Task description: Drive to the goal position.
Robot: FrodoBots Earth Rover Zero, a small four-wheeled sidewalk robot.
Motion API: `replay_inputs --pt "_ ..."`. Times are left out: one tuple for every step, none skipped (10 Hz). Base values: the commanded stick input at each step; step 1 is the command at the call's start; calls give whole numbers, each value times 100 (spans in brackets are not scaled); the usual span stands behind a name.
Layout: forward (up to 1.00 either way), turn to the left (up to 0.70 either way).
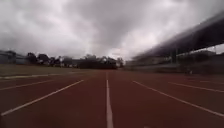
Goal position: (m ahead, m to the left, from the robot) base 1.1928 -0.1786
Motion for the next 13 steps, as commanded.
replay_inputs --pt "70 0" --pt "70 0" --pt "70 0" --pt "70 0" --pt "70 0" --pt "70 0" --pt "70 0" --pt "70 0" --pt "70 0" --pt "70 0" --pt "70 0" --pt "70 0" --pt "70 0"
